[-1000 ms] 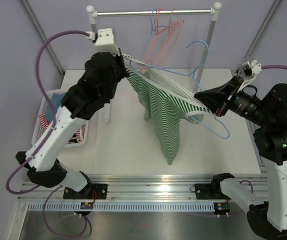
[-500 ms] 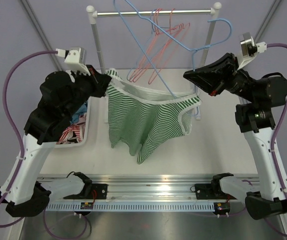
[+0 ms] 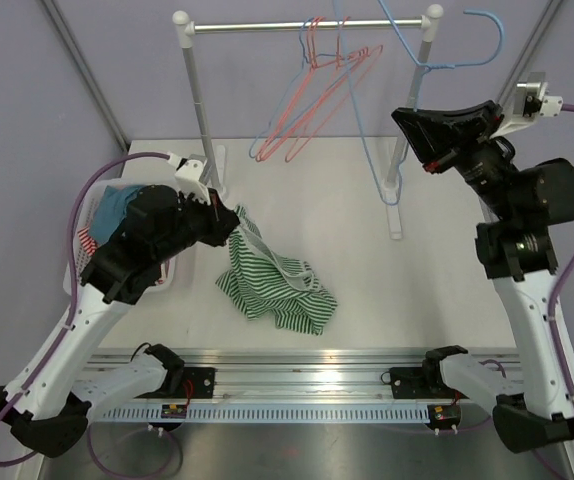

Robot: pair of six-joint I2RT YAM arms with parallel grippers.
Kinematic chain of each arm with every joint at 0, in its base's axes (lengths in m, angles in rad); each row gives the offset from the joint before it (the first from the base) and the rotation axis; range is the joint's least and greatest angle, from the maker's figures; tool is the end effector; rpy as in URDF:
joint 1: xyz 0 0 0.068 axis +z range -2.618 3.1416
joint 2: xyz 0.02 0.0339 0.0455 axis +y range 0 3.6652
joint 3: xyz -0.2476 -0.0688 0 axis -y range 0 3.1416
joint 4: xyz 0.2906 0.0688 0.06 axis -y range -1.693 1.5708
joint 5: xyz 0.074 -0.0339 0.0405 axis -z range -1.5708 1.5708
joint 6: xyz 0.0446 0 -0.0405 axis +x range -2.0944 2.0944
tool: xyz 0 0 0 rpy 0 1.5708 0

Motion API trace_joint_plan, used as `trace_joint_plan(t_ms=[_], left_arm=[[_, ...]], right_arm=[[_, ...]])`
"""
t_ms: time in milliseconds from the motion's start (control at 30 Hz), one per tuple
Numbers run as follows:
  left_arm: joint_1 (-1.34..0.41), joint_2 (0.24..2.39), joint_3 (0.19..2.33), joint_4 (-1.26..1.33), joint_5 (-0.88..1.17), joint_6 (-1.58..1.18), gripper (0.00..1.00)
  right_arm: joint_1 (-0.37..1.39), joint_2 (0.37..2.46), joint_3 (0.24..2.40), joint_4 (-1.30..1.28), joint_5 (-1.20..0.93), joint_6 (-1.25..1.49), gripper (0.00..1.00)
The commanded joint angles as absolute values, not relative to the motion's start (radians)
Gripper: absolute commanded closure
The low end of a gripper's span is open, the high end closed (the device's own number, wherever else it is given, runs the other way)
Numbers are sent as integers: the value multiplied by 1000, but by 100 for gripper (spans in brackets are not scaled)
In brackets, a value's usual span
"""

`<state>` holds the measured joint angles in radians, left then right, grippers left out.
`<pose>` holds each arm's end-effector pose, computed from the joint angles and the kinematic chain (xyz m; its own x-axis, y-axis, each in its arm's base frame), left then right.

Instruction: Remove the tank top from the hanger

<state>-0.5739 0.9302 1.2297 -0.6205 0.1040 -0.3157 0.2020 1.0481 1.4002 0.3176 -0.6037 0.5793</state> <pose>0.2026 -0.1365 0.4177 -0.4452 -0.0799 -0.8919 0.5097 0.7963 -0.3258 0.2254 0.0720 0.5533 0.1798 0.4968 -0.8490 -0.8360 0.5320 0.1343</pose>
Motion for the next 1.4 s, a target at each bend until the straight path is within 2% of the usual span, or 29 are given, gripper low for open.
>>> trace_joint_plan(t_ms=[0,167,267,367,400,467,533,600,633,833,1100,1167,1267,1367], left_arm=[[-571,965,1217,-683,-127,-367,100],[-572,1005,1141,-664,-193,-443,98],[-574,1019,1108,-641,-202,-477,91],[-578,1042,1100,-630,-204,-491,68],[-584,1049,1106,-646,-209,-492,50],[-603,1054,1123,-663,-248,-486,39],[-633,1048,1137,-707,-293,-477,19],[-653,1029,1158,-748,-342,-468,10],[-658,1026,1166,-764,-354,-460,1],[-698,1000,1180,-854,-434,-442,1],[-796,1003,1097,-822,-460,-509,1],[-822,1014,1077,-810,-483,-537,1],[-860,1032,1051,-772,-479,-551,1],[-902,1083,1028,-715,-463,-535,1]], right_arm=[[204,934,1465,-301,-321,267,100],[206,879,1427,-509,-167,223,100],[204,936,1527,-653,-114,207,100],[206,1035,1622,-692,-94,193,100],[204,1069,1653,-701,-87,189,100],[204,1178,1760,-736,-63,179,100],[206,1259,1814,-735,-39,176,100],[204,1304,1882,-707,-34,172,100],[204,1362,1914,-709,-28,169,100],[206,1605,2175,-741,-6,143,100],[206,1954,2647,-925,-43,144,100],[206,1987,2663,-945,-54,158,100],[206,1938,2515,-863,-71,167,100],[206,1920,2464,-851,-92,167,100]])
